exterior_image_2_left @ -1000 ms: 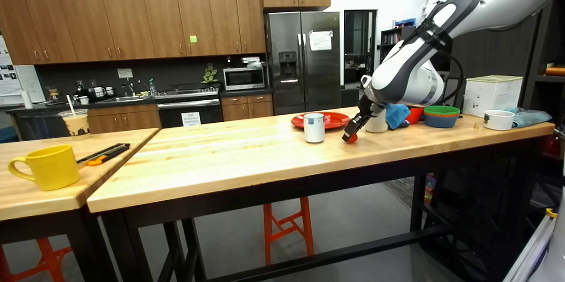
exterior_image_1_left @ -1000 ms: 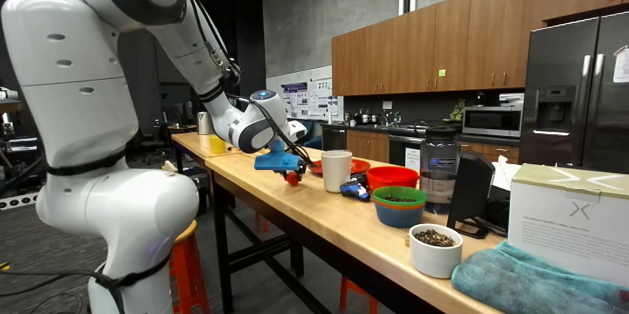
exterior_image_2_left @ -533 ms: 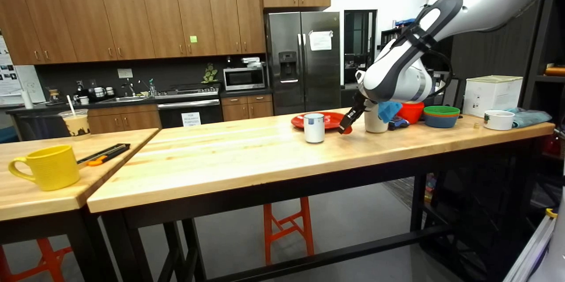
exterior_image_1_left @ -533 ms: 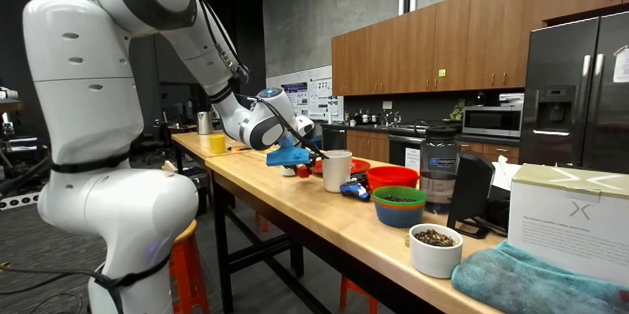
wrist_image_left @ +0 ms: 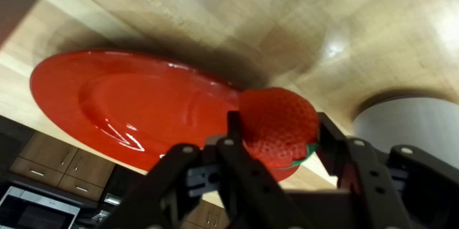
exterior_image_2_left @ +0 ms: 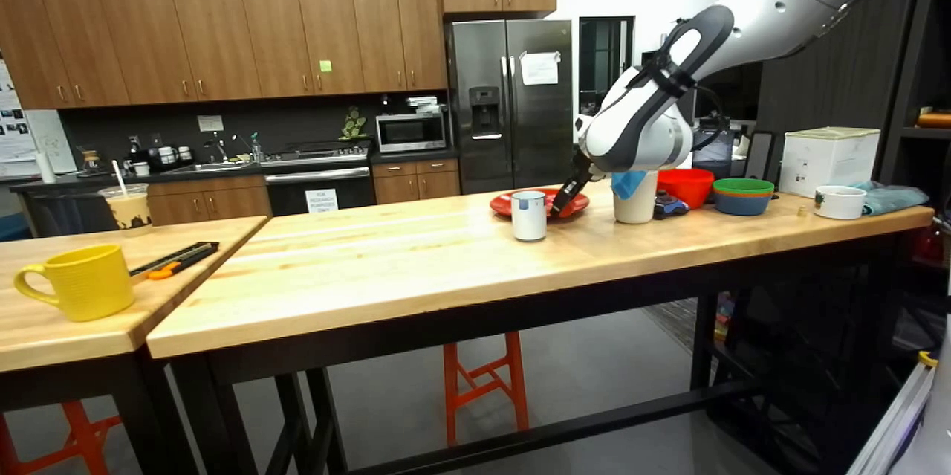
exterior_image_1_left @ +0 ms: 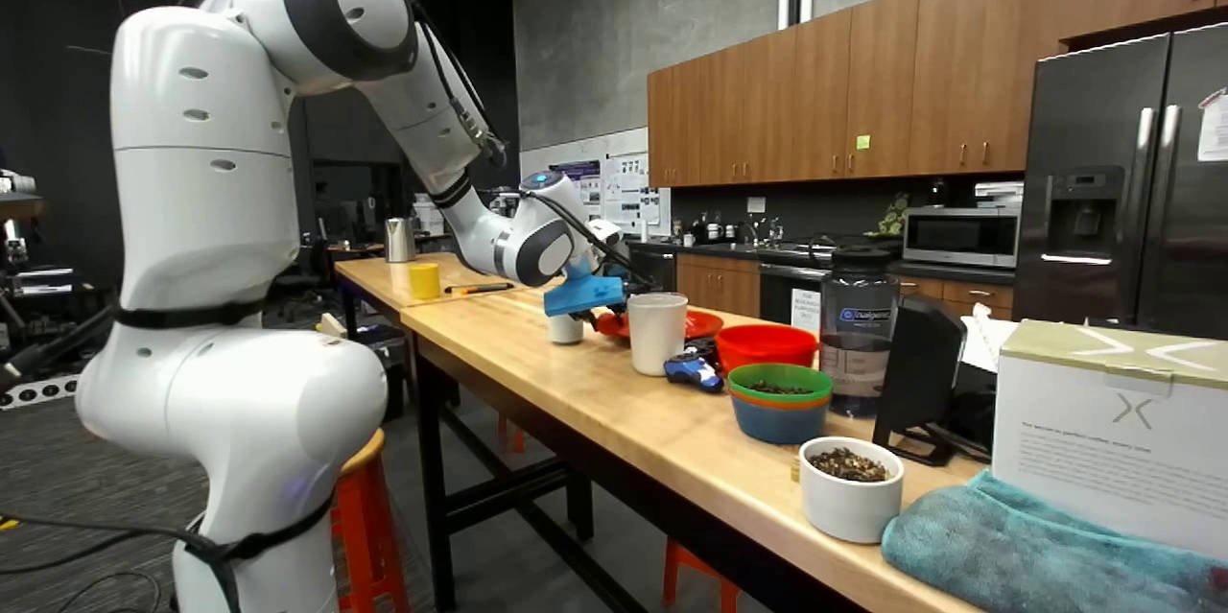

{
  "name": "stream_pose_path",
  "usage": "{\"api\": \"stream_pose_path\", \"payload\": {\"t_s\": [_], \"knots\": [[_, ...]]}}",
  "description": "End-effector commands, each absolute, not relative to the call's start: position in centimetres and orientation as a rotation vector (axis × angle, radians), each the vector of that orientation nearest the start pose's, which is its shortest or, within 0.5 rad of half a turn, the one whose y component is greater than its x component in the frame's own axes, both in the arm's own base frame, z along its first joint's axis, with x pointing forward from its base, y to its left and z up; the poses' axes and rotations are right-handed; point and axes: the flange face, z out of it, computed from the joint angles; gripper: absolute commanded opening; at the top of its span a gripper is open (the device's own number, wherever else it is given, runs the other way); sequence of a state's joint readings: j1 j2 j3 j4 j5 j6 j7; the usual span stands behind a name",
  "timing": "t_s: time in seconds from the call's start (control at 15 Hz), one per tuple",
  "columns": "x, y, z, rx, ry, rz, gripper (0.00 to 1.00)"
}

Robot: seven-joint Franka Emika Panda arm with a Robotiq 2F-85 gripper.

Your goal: Lift the small ball from the red plate, put it on the table and then back on the plate.

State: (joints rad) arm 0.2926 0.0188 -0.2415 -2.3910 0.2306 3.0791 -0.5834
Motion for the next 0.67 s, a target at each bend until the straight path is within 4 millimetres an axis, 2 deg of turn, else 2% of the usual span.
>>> {"api": "stream_pose_path", "payload": {"t_s": [0.0, 0.2, 0.47, 0.6], "knots": [[56.1, 0.2, 39.7, -3.007, -0.66, -1.126, 0.26], [57.0, -0.6, 39.5, -3.032, -0.701, -1.145, 0.26], [58.1, -1.9, 38.0, -3.051, -0.781, -1.248, 0.26], [58.6, -2.2, 38.2, -3.051, -0.796, -1.321, 0.26]]}}
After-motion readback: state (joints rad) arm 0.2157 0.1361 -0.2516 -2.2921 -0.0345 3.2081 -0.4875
